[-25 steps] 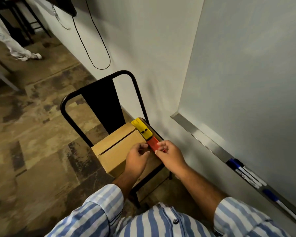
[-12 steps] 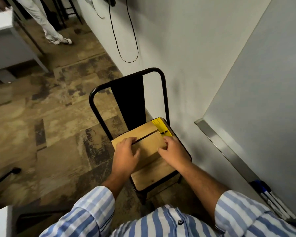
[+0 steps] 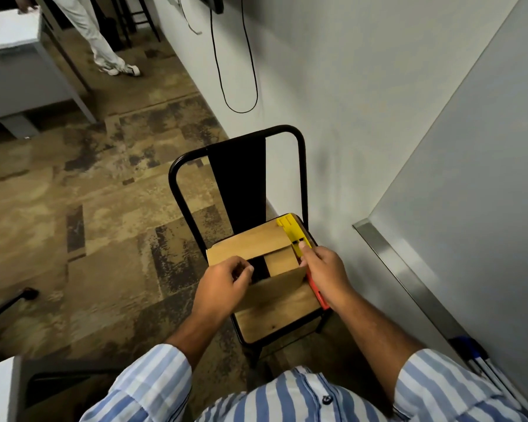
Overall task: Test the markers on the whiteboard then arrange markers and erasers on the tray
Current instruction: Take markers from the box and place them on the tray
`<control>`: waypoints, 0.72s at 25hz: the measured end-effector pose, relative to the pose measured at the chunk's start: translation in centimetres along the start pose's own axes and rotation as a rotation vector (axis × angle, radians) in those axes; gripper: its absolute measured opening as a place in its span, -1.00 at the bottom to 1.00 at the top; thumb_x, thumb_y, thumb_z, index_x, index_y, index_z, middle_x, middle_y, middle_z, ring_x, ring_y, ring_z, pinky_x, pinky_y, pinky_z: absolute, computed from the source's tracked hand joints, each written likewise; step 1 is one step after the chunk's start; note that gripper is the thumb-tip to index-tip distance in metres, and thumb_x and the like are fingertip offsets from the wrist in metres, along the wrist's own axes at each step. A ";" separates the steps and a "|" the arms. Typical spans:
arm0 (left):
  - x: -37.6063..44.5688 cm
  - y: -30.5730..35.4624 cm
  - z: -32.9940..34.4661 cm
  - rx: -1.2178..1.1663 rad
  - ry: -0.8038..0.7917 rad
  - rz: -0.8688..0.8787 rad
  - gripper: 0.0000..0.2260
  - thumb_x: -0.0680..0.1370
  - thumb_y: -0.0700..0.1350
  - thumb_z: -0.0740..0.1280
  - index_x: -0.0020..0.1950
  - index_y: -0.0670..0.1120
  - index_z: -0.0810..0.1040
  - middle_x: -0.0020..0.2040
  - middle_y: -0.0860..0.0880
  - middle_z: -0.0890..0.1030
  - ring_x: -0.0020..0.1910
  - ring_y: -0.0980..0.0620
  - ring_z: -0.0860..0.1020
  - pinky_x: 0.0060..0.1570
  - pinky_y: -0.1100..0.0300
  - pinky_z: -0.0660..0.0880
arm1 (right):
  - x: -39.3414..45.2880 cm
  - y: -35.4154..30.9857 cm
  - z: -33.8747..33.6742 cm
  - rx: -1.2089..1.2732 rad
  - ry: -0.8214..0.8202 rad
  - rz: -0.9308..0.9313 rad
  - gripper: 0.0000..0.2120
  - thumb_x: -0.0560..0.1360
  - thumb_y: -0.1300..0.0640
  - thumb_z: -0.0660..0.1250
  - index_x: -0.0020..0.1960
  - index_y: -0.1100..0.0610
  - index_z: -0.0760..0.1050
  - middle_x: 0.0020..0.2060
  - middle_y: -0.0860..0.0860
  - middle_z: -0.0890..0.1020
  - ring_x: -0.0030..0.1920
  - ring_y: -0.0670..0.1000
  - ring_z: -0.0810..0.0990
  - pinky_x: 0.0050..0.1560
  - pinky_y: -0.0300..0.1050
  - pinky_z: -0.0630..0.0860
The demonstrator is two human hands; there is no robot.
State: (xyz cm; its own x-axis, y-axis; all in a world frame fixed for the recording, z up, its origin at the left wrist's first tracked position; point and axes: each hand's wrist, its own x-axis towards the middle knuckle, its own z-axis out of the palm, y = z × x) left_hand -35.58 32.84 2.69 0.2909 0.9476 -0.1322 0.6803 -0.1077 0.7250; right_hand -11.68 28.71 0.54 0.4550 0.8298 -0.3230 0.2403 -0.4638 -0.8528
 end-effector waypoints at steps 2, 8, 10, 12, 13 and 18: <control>0.1 0.0 0.1 0.034 -0.131 -0.064 -0.95 0.63 0.00 0.41 0.03 0.11 0.68 -0.09 0.15 0.70 -0.14 0.16 0.64 -0.04 -0.01 0.65 | 0.1 0.7 -0.1 -0.143 -0.034 -0.095 -0.63 0.61 -0.08 0.42 -0.22 0.18 0.60 -0.17 0.09 0.64 -0.10 0.08 0.64 -0.02 0.07 0.60; 2.0 0.3 0.9 0.205 -0.384 -0.153 -0.34 0.53 0.10 0.52 0.59 0.01 0.42 0.45 -0.04 0.56 0.37 -0.05 0.55 0.29 0.11 0.54 | 0.1 0.1 -0.3 -0.410 -0.269 -0.189 -0.77 0.49 0.15 0.56 0.08 -0.11 0.70 0.19 -0.17 0.49 0.22 -0.07 0.52 0.31 -0.08 0.54; 2.1 0.0 1.2 0.210 -0.364 -0.133 -0.05 0.46 0.12 0.57 0.72 0.03 0.11 0.57 -0.04 0.44 0.46 -0.09 0.50 0.33 0.10 0.50 | -0.1 -0.4 -0.5 -0.631 -0.282 -0.311 -0.70 0.51 0.07 0.53 0.21 -0.17 0.66 0.32 -0.16 0.44 0.34 -0.03 0.43 0.35 0.00 0.49; 1.9 0.0 1.4 0.118 -0.312 -0.139 0.19 0.41 0.08 0.61 0.73 0.10 -0.23 0.61 -0.05 0.38 0.43 -0.12 0.53 0.25 0.09 0.54 | -0.3 -1.1 0.0 -0.876 -0.295 -0.433 -0.61 0.54 0.07 0.47 0.32 -0.22 0.60 0.45 -0.14 0.36 0.43 0.01 0.35 0.37 0.10 0.41; 1.8 0.0 1.5 0.107 -0.250 -0.126 0.22 0.42 0.06 0.61 0.70 0.14 -0.32 0.59 -0.04 0.40 0.37 -0.12 0.58 0.18 0.08 0.57 | -0.4 -1.6 0.5 -0.953 -0.296 -0.503 -0.56 0.55 0.12 0.44 0.36 -0.23 0.56 0.48 -0.13 0.34 0.44 0.03 0.33 0.35 0.12 0.40; 2.3 -0.4 -0.3 0.336 -0.154 -0.017 0.14 0.50 0.04 0.50 0.68 0.10 -0.40 0.07 -0.05 0.68 -0.29 -0.05 0.57 -0.44 0.07 0.42 | -0.9 -2.9 4.3 -1.162 -0.345 -0.770 -0.64 0.62 0.03 0.34 0.39 -0.21 0.54 0.28 -0.01 0.39 0.30 0.11 0.38 0.17 0.17 0.38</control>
State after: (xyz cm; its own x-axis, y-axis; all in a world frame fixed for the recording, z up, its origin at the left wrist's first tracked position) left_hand -35.43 35.13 2.28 0.3580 0.8966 -0.2607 0.8612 -0.2092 0.4631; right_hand -16.49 30.68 1.56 -0.2943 0.9407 -0.1688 0.9546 0.2807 -0.1001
